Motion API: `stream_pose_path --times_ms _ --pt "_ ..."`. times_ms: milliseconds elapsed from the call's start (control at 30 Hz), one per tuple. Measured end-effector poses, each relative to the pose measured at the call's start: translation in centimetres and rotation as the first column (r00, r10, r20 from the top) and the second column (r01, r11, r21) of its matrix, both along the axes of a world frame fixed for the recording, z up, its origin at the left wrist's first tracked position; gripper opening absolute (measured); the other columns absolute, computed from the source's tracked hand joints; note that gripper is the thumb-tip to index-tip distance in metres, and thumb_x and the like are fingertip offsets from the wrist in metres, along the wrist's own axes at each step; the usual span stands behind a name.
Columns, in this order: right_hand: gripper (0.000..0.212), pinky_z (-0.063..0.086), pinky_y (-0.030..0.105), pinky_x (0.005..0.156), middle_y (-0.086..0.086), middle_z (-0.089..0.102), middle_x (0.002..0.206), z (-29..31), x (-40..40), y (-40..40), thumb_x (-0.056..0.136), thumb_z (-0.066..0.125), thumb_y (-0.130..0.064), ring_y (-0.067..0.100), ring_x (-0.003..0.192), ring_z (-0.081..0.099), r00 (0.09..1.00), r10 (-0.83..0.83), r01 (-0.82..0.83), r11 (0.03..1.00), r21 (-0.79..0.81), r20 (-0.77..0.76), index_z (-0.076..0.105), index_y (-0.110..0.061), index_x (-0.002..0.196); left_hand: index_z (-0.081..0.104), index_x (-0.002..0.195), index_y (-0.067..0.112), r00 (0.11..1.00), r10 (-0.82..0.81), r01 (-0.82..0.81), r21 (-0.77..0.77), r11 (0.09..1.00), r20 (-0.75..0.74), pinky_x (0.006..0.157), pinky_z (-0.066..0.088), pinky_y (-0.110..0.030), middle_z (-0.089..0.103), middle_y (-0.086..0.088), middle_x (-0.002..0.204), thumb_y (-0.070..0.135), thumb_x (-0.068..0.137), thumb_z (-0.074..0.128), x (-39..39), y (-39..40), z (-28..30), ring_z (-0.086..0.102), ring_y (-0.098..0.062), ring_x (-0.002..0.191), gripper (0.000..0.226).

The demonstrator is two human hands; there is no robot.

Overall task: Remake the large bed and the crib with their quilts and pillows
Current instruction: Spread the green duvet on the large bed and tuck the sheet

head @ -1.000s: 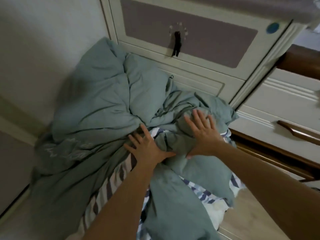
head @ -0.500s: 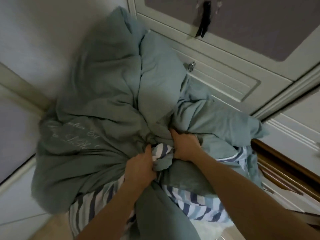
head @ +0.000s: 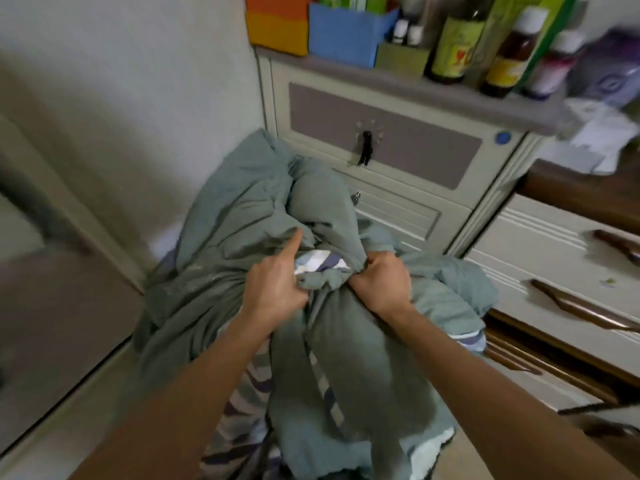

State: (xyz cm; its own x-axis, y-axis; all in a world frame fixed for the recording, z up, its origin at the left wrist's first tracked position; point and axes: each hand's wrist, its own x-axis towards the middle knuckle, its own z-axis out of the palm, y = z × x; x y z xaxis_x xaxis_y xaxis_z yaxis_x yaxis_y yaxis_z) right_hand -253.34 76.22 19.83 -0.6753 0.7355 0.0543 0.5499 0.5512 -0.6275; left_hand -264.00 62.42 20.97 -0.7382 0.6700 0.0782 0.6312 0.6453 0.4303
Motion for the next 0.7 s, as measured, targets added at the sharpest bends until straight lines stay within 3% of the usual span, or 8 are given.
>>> stream_pose_path --times_ms 167,367,467,567,700 --pt "0.019 0.041 0.029 0.056 0.011 0.070 0.074 7.2 1.5 -6.2 0.076 0.071 -0.034 0.029 0.076 0.067 0.971 -0.190 0.206 0.973 0.105 -0.145 0.070 -0.014 0.078 0.034 0.148 0.025 0.983 -0.176 0.183 0.169 0.969 -0.056 0.082 0.050 -0.042 0.064 -0.017 0.120 0.017 0.073 0.067 -0.3 -4.6 6.5 0.059 -0.038 0.106 0.083" --pt "0.017 0.052 0.036 0.061 0.007 0.068 0.065 16.2 5.5 -15.8 0.076 0.068 -0.027 0.021 0.066 0.065 0.879 -0.381 0.432 0.890 0.144 -0.287 0.070 -0.010 0.075 0.038 0.147 0.024 0.876 -0.429 0.481 0.334 0.810 -0.222 0.093 0.048 -0.040 0.060 -0.010 0.130 0.015 0.075 0.068 1.0 -10.9 15.1 0.056 -0.031 0.117 0.079" --pt "0.017 0.052 0.039 0.062 0.005 0.069 0.067 20.7 8.7 -18.8 0.076 0.068 -0.027 0.019 0.069 0.065 0.843 -0.402 0.486 0.854 0.185 -0.356 0.070 -0.011 0.074 0.044 0.143 0.027 0.804 -0.511 0.594 0.374 0.712 -0.305 0.084 0.052 -0.040 0.066 -0.007 0.120 0.015 0.073 0.067 3.1 -12.5 19.5 0.062 -0.030 0.107 0.075" --pt "0.025 0.052 0.041 0.061 0.009 0.069 0.066 24.7 13.1 -22.7 0.074 0.067 -0.036 0.012 0.066 0.063 0.783 -0.438 0.568 0.792 0.223 -0.441 0.071 -0.011 0.076 0.064 0.122 0.027 0.697 -0.582 0.717 0.404 0.568 -0.419 0.076 0.051 -0.036 0.071 -0.005 0.107 0.019 0.073 0.064 6.3 -14.4 23.7 0.064 -0.030 0.099 0.049" --pt "0.030 0.054 0.043 0.065 0.010 0.072 0.073 27.3 20.0 -28.3 0.073 0.066 -0.040 0.016 0.074 0.069 0.703 -0.506 0.670 0.706 0.227 -0.500 0.075 -0.015 0.085 0.065 0.104 0.024 0.523 -0.659 0.852 0.314 0.419 -0.541 0.073 0.052 -0.038 0.071 -0.004 0.100 0.024 0.072 0.062 11.8 -16.7 27.0 0.064 -0.032 0.092 0.032"
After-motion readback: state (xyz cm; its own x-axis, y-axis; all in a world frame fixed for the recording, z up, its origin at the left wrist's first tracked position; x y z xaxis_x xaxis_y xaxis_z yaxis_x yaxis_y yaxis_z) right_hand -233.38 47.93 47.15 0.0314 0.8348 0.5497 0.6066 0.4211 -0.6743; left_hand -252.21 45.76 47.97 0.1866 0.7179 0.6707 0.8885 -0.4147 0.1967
